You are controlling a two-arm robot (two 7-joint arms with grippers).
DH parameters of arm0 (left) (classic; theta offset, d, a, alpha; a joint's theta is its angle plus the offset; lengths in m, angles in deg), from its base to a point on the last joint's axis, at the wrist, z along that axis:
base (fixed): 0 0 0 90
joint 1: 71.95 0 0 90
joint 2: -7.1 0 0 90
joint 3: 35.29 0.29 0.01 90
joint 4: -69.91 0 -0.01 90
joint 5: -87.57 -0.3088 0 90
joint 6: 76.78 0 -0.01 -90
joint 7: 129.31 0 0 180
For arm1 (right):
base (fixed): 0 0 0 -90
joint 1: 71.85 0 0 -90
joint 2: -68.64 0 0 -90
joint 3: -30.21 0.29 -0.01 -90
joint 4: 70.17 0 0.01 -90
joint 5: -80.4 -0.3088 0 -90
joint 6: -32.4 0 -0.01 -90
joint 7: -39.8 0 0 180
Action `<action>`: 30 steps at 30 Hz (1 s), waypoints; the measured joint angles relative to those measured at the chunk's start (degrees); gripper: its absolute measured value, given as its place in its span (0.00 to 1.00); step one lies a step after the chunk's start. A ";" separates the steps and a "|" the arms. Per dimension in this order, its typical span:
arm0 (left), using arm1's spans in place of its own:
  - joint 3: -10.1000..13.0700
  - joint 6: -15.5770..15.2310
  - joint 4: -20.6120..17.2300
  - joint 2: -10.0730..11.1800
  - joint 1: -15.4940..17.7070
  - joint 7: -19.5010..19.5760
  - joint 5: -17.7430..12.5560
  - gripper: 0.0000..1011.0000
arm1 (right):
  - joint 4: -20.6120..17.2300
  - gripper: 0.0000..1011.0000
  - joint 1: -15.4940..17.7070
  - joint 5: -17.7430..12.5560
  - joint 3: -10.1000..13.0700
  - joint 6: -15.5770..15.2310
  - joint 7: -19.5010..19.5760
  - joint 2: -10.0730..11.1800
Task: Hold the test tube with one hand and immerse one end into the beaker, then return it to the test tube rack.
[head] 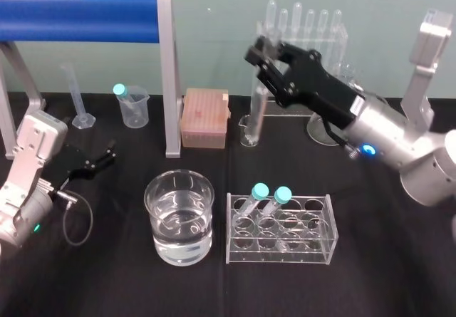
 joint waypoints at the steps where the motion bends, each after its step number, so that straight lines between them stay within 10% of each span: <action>1: 0.00 0.00 0.00 0.00 0.00 0.00 0.00 0.99 | 0.12 0.22 -0.61 -0.42 -0.25 0.10 -0.85 -0.31; 16: 0.00 0.00 0.00 0.00 0.00 0.00 0.00 0.99 | 1.18 0.22 -7.43 -5.98 -7.53 -2.24 -12.35 -4.68; 30: 0.00 0.00 0.00 0.00 0.00 0.00 0.00 0.99 | 3.19 0.22 -7.10 -7.15 -11.89 -4.61 -13.35 -3.96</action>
